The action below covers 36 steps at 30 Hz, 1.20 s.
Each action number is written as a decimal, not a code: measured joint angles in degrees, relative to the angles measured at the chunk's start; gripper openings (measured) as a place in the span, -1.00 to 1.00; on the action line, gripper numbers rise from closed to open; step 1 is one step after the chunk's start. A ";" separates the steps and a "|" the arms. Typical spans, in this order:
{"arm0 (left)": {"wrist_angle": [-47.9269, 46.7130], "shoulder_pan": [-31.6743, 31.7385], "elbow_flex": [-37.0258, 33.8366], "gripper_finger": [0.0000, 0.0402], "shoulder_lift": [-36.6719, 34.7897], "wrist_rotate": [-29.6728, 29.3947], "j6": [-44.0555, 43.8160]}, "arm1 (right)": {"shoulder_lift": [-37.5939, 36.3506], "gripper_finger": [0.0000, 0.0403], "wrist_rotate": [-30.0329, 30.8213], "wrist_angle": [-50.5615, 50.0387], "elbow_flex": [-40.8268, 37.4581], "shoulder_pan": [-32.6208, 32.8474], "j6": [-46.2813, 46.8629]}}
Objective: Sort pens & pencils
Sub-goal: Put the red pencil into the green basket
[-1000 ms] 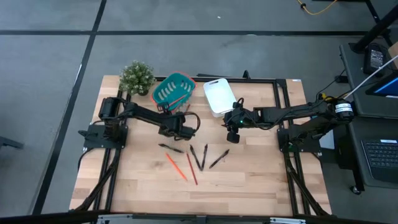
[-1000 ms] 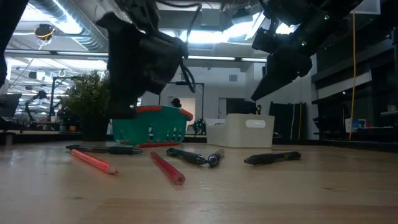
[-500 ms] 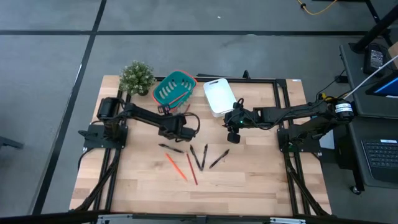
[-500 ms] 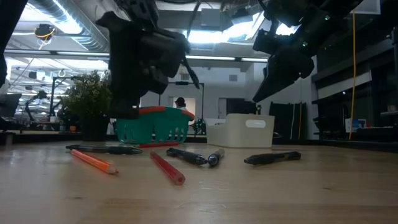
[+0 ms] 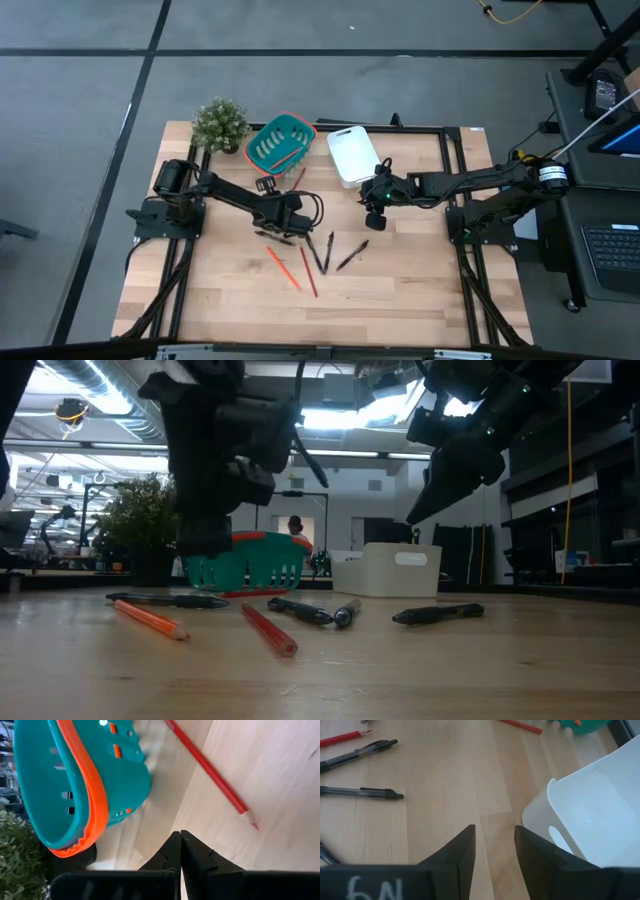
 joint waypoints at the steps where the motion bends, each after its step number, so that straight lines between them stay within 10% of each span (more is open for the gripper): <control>1: 0.49 0.02 -0.47 -1.00 0.00 0.00 -0.01 | 0.00 -0.31 -0.01 -0.02 0.00 0.00 0.03; 31: 26.04 3.89 -8.02 -1.00 -0.02 9.15 12.95 | 0.00 -0.31 0.04 0.00 0.00 -0.04 -0.08; 36: 40.46 4.56 -7.84 -1.00 -0.16 21.13 20.65 | 0.00 -0.31 0.04 0.00 0.00 -0.04 -0.10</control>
